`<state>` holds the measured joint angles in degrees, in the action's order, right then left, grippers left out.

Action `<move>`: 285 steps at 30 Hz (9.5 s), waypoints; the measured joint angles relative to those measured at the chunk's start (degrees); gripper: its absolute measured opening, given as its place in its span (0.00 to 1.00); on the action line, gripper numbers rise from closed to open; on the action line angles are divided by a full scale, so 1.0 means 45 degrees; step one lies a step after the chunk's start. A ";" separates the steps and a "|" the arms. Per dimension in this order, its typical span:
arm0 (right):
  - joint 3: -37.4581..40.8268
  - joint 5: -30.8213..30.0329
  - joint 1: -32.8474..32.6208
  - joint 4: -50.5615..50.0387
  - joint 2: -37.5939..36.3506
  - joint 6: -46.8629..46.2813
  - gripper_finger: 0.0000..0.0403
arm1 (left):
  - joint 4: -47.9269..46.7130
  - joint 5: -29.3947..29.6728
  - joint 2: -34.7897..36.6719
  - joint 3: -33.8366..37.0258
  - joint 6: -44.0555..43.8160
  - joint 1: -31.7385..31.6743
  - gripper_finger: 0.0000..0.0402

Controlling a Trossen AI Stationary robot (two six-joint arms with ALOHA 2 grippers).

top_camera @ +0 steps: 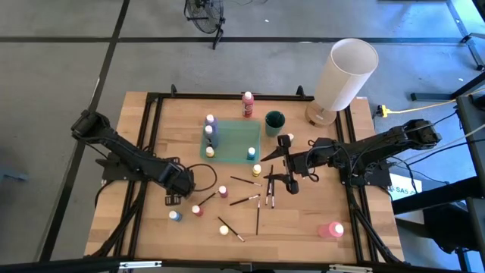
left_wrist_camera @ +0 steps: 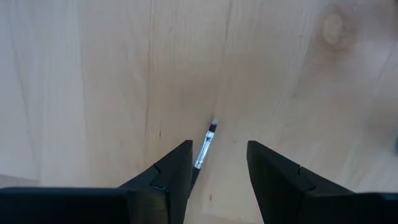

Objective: Pick & Place Paint Supplies
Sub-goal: Put the black paint brush into the dark green cup

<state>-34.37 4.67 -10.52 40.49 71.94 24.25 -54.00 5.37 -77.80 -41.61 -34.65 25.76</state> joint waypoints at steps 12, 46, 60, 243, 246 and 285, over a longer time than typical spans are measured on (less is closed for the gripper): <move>0.0000 0.0000 0.0000 -0.0136 0.0000 -0.0005 0.64 | 0.0855 -0.0650 0.0452 0.1565 -0.0107 0.0000 0.37; 0.0000 -0.0010 -0.0005 -0.0143 0.0000 0.0041 0.64 | 0.1954 0.0766 0.0733 0.1764 0.0316 0.0287 0.36; 0.0000 -0.0015 -0.0005 -0.0165 0.0000 0.0044 0.64 | 0.2071 0.0446 0.0733 0.2015 0.0631 0.0228 0.33; 0.0005 0.0432 -0.0748 0.1834 0.0345 -0.0712 0.64 | 2.1493 0.3225 -0.3060 -0.3900 1.2176 -0.2200 0.00; 0.0005 0.0433 -0.0743 0.1826 0.0345 -0.0709 0.64 | 2.1493 0.3128 -0.3060 -0.3900 1.2181 -0.2200 0.00; 0.0010 -0.0110 -0.0573 0.1753 0.0350 -0.0767 0.38 | 2.2033 0.2890 -0.3496 -0.3900 1.2745 -0.2453 0.00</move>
<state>-34.33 4.17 -13.10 48.38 73.52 20.80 45.15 18.37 -93.53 -59.16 22.70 14.72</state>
